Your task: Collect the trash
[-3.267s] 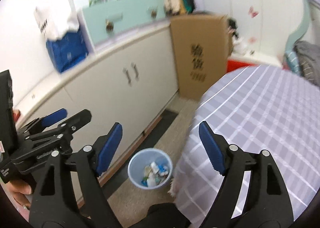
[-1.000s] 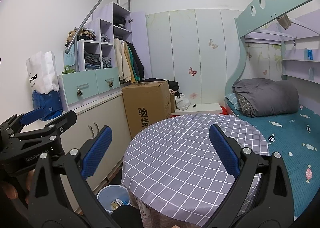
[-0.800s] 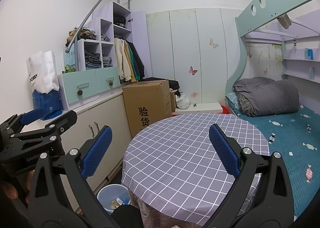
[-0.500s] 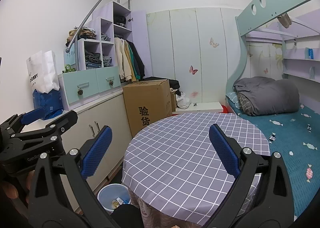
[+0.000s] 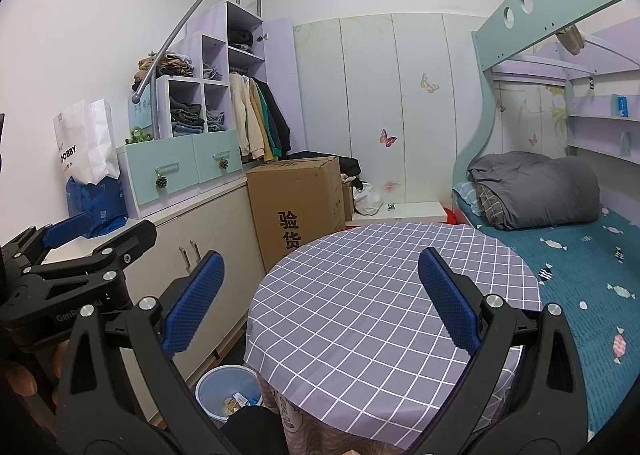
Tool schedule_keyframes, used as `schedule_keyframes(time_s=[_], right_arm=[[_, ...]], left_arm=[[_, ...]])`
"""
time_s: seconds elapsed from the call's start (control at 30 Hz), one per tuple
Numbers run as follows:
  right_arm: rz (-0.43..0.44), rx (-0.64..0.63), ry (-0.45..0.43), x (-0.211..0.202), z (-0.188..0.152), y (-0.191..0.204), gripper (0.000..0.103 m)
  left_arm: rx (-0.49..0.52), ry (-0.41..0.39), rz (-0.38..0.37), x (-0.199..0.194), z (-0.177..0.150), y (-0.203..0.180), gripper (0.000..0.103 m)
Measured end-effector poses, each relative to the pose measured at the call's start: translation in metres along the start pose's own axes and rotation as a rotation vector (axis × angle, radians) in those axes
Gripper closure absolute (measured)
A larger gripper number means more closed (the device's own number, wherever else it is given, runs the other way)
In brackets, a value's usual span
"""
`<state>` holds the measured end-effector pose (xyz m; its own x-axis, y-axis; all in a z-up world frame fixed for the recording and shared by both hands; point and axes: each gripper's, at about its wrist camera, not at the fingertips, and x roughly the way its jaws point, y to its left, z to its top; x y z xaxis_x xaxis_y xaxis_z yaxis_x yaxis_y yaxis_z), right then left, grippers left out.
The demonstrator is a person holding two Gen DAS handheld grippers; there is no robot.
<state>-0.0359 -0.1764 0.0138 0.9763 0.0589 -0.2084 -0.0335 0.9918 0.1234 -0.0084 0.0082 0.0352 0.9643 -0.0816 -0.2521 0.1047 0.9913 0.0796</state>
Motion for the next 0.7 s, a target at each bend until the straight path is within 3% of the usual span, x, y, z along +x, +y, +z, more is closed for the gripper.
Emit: schedule_keyframes(time_s=[0.7], right_arm=[[0.014, 0.001, 0.009, 0.003, -0.0004, -0.0031, 0.008]], left_arm=[[0.003, 0.003, -0.001, 0.0018, 0.0009, 0.0015, 0.008]])
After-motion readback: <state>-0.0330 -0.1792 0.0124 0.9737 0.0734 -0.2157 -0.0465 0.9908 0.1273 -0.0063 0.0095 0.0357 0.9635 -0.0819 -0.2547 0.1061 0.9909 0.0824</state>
